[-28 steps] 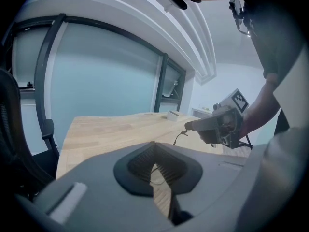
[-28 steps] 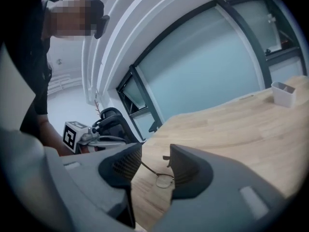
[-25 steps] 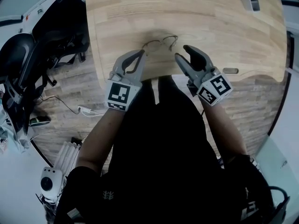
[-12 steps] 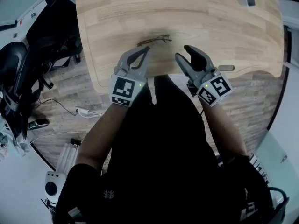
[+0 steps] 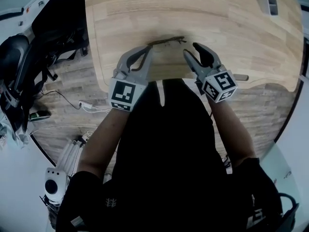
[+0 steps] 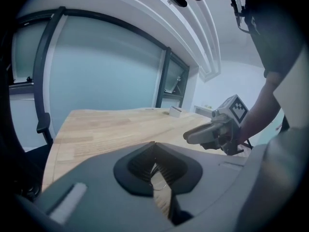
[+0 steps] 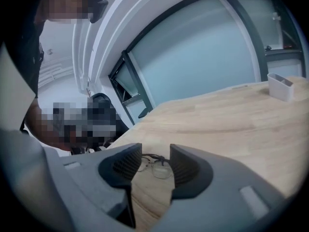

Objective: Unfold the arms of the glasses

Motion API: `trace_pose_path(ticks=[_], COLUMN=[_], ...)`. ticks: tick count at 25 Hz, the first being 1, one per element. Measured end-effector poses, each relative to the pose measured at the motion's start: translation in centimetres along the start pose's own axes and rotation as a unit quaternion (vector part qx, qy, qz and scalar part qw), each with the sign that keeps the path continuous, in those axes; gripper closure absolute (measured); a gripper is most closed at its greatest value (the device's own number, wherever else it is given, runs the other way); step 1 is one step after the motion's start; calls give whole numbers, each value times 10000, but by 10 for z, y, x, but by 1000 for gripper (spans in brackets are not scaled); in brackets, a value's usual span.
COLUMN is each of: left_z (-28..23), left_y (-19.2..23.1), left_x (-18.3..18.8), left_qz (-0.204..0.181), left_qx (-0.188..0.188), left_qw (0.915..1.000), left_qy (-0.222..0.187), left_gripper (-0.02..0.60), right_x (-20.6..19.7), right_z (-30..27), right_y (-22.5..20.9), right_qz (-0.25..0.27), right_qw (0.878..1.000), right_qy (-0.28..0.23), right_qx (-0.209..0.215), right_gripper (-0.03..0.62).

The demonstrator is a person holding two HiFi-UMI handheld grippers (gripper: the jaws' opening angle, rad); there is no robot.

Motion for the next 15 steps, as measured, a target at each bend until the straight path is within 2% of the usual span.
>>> trace_pose_path(ticks=[4, 15], left_z=[2, -1], left_y=[8, 18], left_x=[-1, -6], left_qz=[29, 140], left_qx=[138, 358], left_qw=[9999, 9992], left_qy=[30, 114], left_gripper=[575, 575], right_x=[-10, -27], right_z=[-17, -41], right_y=[-16, -28], right_qz=[-46, -178], right_qw=[9994, 9978], right_qy=[310, 637], right_qx=[-117, 70], right_gripper=[421, 434])
Point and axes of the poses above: the fingertips, and each gripper's own axes: z backward along the fingers, y to its left, x out of its top, the point moved 6 cm from there along z, backward along the fingers, and after that the axes turned 1 degree about z, right-handed, at the moved point
